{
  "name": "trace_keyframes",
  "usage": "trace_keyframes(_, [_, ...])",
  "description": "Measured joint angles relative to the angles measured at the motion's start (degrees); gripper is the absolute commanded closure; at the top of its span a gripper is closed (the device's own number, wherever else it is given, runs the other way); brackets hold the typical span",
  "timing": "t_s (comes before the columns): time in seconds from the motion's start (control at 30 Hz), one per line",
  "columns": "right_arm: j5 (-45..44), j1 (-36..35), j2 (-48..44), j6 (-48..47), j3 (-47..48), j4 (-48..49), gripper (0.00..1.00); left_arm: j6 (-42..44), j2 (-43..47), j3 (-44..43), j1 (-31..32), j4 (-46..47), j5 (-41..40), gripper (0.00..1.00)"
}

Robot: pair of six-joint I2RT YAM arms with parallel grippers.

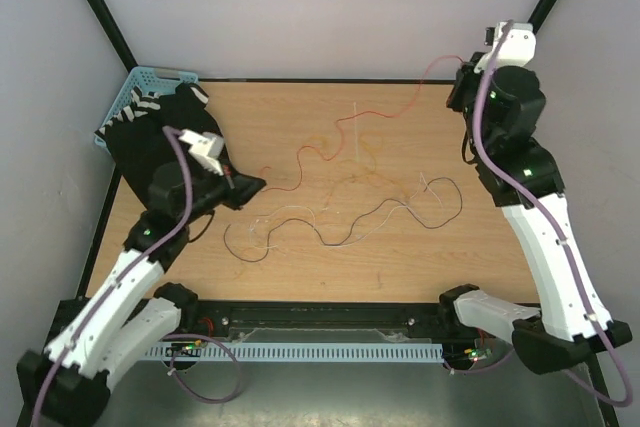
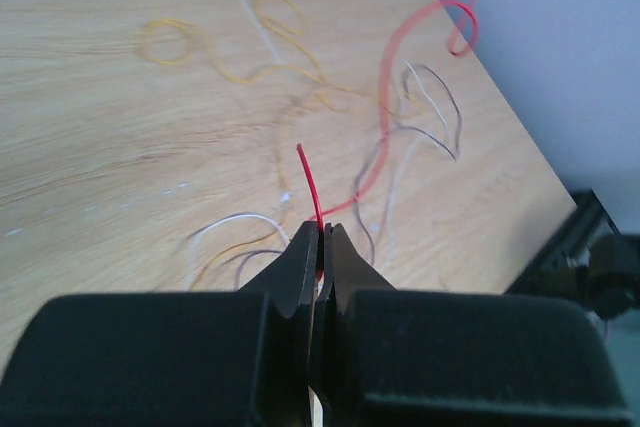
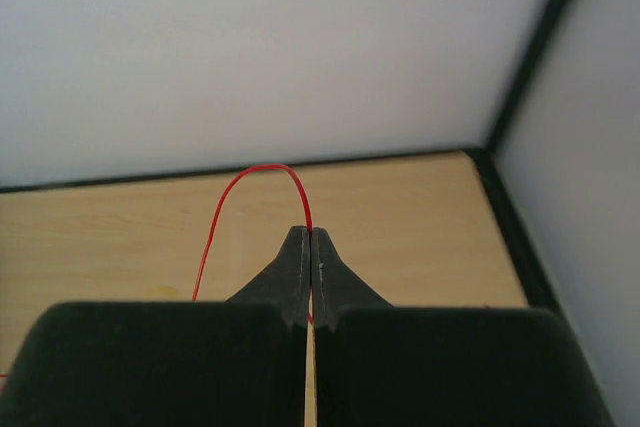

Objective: Zip-tie the wires
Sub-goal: Straighten the cable at the center of the board.

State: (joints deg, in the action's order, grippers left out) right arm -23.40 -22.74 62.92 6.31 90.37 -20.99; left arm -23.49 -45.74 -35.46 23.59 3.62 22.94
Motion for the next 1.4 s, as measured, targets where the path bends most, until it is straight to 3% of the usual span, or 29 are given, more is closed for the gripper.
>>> trace_keyframes(0.17, [-3.7,9.0,1.3,0.0,-7.5,-2.9,1.00,-1.9,9.9,0.0,-9.7,-10.8,-1.9,1.00])
trace_keyframes(0.33, [-4.0,14.1,1.0,1.0,-14.9,-3.4,1.00,-5.1,12.1,-0.1,-15.8,-19.9,-5.0,1.00])
trace_keyframes(0.7, [-4.1,19.0,2.1,1.6,-33.5,-4.8,1.00,-14.1,11.1,10.0,-16.0,-25.6,-9.9,1.00])
trace_keyframes(1.1, [-3.9,19.1,11.2,2.6,-39.5,-2.6,1.00,-18.3,8.3,16.5,-15.4,-22.3,-11.0,1.00])
trace_keyframes(1.4, [-1.9,19.2,20.7,4.2,-41.2,1.6,1.00,-19.8,3.9,18.8,-11.6,-18.3,-15.0,1.00])
